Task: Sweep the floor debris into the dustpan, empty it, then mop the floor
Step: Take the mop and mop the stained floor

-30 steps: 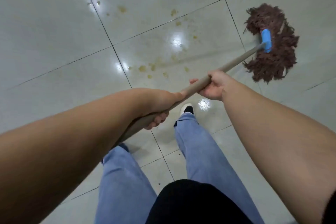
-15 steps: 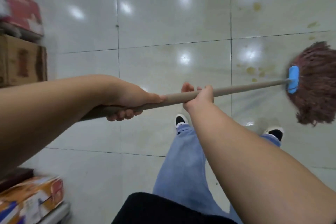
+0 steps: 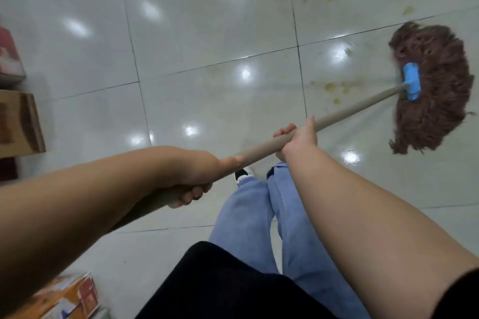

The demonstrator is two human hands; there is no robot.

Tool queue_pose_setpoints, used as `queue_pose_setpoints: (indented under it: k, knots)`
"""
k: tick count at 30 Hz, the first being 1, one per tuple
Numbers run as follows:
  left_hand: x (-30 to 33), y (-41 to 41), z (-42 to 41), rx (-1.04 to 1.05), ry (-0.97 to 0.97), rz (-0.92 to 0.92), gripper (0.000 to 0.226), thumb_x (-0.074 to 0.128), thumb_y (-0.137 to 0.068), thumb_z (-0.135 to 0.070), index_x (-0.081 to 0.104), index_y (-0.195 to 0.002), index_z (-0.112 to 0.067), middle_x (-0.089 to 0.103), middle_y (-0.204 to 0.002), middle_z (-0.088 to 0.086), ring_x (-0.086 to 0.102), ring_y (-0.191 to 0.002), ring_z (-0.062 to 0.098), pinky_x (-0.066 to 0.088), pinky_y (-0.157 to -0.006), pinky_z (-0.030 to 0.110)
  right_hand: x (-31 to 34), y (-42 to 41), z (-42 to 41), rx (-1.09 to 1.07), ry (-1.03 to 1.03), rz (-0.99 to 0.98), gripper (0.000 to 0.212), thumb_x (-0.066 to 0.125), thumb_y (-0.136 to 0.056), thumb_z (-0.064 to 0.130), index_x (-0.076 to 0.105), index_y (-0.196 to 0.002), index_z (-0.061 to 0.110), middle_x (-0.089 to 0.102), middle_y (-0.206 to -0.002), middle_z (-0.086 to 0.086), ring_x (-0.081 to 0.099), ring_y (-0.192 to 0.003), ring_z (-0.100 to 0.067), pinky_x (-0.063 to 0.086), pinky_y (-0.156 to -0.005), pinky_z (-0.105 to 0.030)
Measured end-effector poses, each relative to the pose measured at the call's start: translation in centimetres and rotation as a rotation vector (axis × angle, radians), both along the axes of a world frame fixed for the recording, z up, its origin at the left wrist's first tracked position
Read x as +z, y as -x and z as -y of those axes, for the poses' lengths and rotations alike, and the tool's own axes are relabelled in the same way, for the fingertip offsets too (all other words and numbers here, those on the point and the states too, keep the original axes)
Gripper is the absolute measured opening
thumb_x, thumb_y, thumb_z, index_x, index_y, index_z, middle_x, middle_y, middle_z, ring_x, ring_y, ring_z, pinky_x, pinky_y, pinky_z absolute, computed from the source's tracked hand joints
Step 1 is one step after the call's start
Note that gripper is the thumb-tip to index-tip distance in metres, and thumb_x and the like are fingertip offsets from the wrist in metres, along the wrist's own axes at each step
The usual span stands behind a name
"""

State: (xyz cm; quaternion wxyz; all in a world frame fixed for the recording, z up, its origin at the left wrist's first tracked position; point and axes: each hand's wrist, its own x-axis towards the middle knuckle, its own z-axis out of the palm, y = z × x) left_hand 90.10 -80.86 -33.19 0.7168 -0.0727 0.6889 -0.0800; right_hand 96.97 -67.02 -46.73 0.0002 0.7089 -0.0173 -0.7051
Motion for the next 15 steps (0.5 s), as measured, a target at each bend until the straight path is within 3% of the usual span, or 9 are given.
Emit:
queue_pose_setpoints:
  k: [6, 11, 13, 15]
  knots:
    - [-4.7, -0.6, -10.5, -0.062, -0.164, -0.09, 0.07, 0.033, -0.077, -0.079, 0.039, -0.06, -0.012, 0.033, -0.029, -0.003, 0.028, -0.023, 0.012, 0.031, -0.037, 0.01, -3.4, -0.5, -11.7, -0.073, -0.091, 0.107, 0.04, 0.043, -0.091, 0.056, 0.044, -0.09, 0.016, 0.047, -0.054, -0.002, 0.039, -0.03, -0.013, 0.04, -0.04, -0.012]
    - [-7.8, -1.2, -16.3, -0.019, -0.214, -0.041, 0.067, 0.036, -0.081, -0.075, 0.038, -0.062, -0.01, 0.031, -0.026, -0.002, 0.025, -0.019, 0.012, 0.032, -0.035, 0.011, -5.4, -1.7, -17.4, -0.148, -0.236, 0.112, 0.045, 0.041, -0.096, 0.049, 0.043, -0.079, 0.008, 0.05, -0.045, -0.006, 0.041, -0.021, -0.014, 0.044, -0.036, -0.016]
    - [-8.2, -1.3, -16.3, -0.001, -0.219, -0.004, 0.067, 0.035, -0.082, -0.074, 0.036, -0.061, -0.01, 0.03, -0.026, -0.001, 0.025, -0.019, 0.012, 0.034, -0.036, 0.011, -5.7, -1.8, -17.0, -0.184, -0.251, 0.124, 0.045, 0.044, -0.094, 0.051, 0.047, -0.081, 0.008, 0.048, -0.035, -0.003, 0.037, -0.018, -0.012, 0.04, -0.035, -0.013]
    - [-8.5, -0.6, -14.7, -0.027, -0.216, 0.014, 0.069, 0.033, -0.081, -0.076, 0.035, -0.059, -0.011, 0.03, -0.028, -0.001, 0.026, -0.019, 0.013, 0.033, -0.036, 0.01, -5.7, -1.4, -15.2, -0.196, -0.243, 0.135, 0.043, 0.045, -0.094, 0.051, 0.046, -0.081, 0.01, 0.048, -0.04, -0.001, 0.034, -0.018, -0.011, 0.036, -0.035, -0.01]
